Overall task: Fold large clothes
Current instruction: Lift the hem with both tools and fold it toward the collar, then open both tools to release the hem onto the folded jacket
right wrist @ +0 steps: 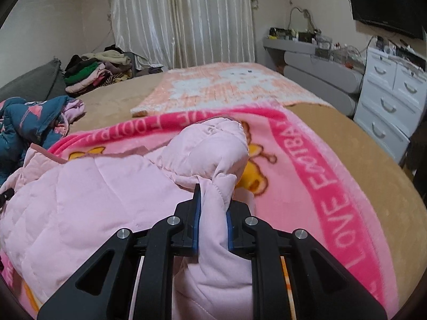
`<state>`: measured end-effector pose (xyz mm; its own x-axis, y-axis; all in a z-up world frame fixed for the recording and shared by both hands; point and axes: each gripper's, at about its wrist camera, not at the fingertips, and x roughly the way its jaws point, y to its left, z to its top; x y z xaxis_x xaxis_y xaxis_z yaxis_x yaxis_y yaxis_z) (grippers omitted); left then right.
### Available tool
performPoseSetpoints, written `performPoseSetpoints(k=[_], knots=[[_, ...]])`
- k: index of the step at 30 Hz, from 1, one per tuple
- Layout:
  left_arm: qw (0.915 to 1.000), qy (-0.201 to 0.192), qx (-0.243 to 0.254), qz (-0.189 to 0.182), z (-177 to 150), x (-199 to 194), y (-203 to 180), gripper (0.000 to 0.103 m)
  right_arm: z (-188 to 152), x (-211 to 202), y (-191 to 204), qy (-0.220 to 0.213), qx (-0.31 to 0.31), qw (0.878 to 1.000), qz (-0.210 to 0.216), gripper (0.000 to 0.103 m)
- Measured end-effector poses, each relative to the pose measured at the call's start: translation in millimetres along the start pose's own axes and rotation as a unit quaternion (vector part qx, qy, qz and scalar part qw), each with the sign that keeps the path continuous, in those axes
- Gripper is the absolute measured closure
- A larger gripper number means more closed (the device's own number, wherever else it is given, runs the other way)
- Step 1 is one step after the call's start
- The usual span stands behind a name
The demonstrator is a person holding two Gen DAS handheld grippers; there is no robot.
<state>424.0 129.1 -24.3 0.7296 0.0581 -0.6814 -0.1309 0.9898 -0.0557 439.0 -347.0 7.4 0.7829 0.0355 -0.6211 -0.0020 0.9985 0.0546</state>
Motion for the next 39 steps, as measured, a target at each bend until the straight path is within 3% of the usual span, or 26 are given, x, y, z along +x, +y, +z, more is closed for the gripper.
performPoseSetpoints(k=[15, 21, 23, 25, 28, 34, 37, 39], knots=[[0.9997, 0.016, 0.013, 0.016, 5, 17, -8, 0.090, -11, 21, -7, 0.034, 0.015, 0.999, -0.018, 0.084], [0.9997, 0.015, 0.013, 0.012, 6, 15, -8, 0.088, -12, -14, -10, 0.013, 0.025, 0.999, -0.022, 0.060], [0.9997, 0.015, 0.012, 0.012, 6, 14, -8, 0.088, -15, -36, -6, -0.013, 0.013, 1.000, -0.025, 0.042], [0.9998, 0.016, 0.008, 0.012, 6, 14, -7, 0.087, -21, -58, 4, -0.034, -0.011, 0.999, -0.019, 0.036], [0.9998, 0.015, 0.006, 0.013, 6, 10, -6, 0.085, -32, -76, 18, -0.032, -0.037, 0.999, 0.019, 0.029], [0.9997, -0.007, 0.005, 0.023, 9, -16, -7, 0.070, -47, -71, 43, 0.018, -0.063, 0.996, 0.056, 0.029], [0.9986, -0.044, 0.009, 0.030, 8, -47, -11, 0.051, -51, -62, 51, 0.038, -0.062, 0.996, 0.058, 0.029], [0.9977, -0.063, 0.016, 0.016, 5, -69, -19, 0.049, -53, -55, 54, 0.048, -0.060, 0.995, 0.057, 0.029]])
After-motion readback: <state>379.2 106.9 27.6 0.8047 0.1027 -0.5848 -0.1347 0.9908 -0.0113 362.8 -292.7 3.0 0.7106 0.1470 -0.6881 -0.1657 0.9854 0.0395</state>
